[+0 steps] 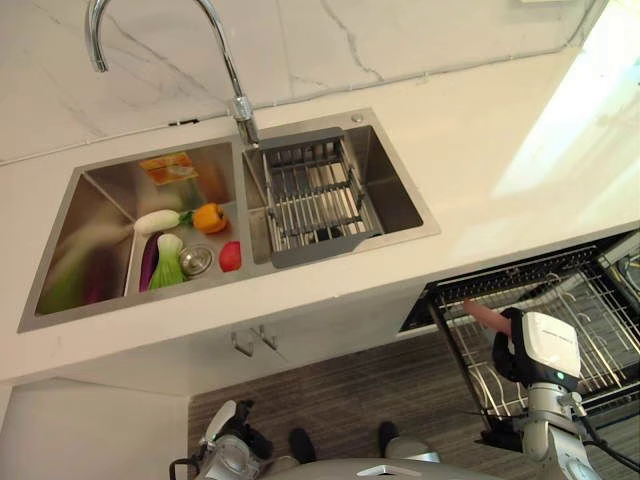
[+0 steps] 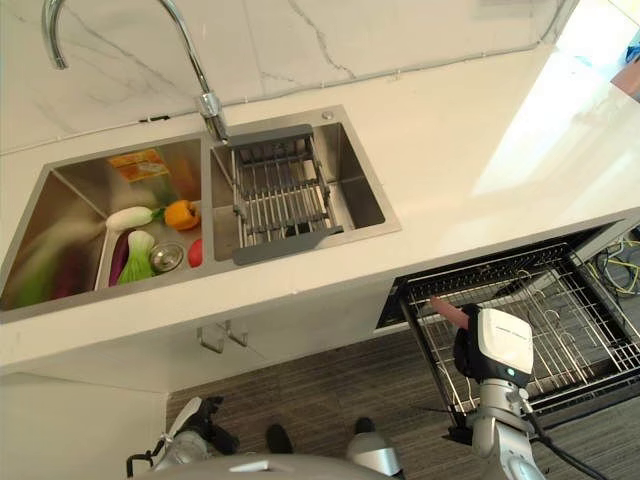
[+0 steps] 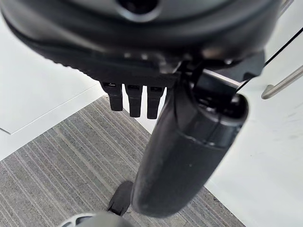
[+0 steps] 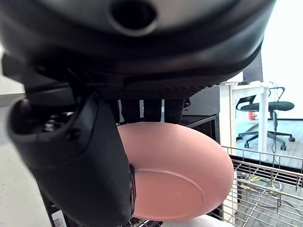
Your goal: Place the dishes in the dishwasher.
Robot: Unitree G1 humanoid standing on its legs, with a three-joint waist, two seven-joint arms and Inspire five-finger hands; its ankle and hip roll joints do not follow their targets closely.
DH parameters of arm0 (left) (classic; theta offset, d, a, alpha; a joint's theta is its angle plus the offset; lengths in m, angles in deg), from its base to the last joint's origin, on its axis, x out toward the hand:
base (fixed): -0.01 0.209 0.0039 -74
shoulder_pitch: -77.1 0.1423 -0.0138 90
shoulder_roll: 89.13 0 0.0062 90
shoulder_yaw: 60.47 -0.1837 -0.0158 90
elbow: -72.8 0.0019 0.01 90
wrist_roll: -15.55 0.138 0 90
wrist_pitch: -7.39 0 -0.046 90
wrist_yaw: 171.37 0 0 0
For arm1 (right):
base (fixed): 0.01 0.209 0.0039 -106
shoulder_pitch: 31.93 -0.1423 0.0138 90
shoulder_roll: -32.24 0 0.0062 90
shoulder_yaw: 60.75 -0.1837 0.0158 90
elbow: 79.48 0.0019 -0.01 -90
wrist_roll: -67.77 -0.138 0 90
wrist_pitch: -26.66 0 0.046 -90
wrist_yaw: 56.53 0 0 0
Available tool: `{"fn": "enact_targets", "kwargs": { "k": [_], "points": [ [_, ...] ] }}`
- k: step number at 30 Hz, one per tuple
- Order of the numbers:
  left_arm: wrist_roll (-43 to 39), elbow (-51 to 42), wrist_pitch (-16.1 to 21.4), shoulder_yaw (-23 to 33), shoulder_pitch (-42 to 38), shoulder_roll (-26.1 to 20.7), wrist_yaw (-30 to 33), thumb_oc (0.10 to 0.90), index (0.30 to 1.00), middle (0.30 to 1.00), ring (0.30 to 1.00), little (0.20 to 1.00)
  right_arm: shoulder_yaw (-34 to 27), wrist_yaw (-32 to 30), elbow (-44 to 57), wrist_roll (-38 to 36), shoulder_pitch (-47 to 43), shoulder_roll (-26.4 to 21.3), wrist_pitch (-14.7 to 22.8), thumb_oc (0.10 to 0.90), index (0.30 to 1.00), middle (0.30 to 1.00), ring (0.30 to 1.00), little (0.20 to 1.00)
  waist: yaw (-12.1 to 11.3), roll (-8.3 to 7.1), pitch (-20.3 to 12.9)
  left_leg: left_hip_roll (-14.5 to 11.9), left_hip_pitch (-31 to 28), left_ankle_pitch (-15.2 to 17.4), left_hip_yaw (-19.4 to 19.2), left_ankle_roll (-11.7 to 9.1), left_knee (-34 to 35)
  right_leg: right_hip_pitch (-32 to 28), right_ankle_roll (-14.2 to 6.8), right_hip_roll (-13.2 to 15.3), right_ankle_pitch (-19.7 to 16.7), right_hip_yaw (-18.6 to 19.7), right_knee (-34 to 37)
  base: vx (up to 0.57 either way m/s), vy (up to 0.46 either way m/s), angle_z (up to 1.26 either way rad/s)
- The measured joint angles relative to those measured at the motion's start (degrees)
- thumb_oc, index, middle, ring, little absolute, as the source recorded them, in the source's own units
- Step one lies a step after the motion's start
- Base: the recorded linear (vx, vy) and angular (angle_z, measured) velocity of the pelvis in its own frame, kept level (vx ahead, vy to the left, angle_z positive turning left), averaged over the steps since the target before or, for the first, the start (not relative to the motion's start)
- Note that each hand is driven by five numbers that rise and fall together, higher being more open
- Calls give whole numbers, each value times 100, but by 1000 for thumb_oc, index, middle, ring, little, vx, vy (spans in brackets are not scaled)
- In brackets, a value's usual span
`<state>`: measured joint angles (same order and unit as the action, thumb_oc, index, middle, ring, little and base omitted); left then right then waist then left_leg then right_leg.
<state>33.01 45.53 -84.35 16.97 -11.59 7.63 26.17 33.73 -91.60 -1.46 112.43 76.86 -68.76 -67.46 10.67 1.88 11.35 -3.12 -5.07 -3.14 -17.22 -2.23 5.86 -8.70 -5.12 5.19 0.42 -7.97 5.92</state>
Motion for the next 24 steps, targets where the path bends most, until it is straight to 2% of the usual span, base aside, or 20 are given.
{"fn": "enact_targets", "kwargs": {
  "k": [8, 19, 24],
  "points": [
    [0, -2, -2, -3, 1, 1, 10, 800, 900, 900, 900, 900, 260, 242, -6, -97, 21, 15, 158, 400, 300, 300, 300, 300, -53, 21, -13, 0, 2, -9, 24, -1, 0, -6, 0, 0, 0, -26, 0, 0, 0, 0],
    [-5, -1, -3, -10, 3, -6, 16, 800, 900, 900, 900, 900, 253, 232, -116, -204, -8, 13, 142, 400, 300, 300, 300, 300, -60, 23, -16, 0, -1, -19, 41, 2, 0, -17, 0, -1, 0, -45, 0, 0, 0, 0],
    [-6, 1, -2, -11, 6, -7, 16, 800, 900, 900, 900, 900, 246, 166, -627, -204, -120, 12, 24, 400, 300, 300, 300, 300, -66, 23, -23, 0, -9, -20, 42, 2, 0, -26, 0, -2, 0, -48, 0, 0, 0, 0]
  ]
}}
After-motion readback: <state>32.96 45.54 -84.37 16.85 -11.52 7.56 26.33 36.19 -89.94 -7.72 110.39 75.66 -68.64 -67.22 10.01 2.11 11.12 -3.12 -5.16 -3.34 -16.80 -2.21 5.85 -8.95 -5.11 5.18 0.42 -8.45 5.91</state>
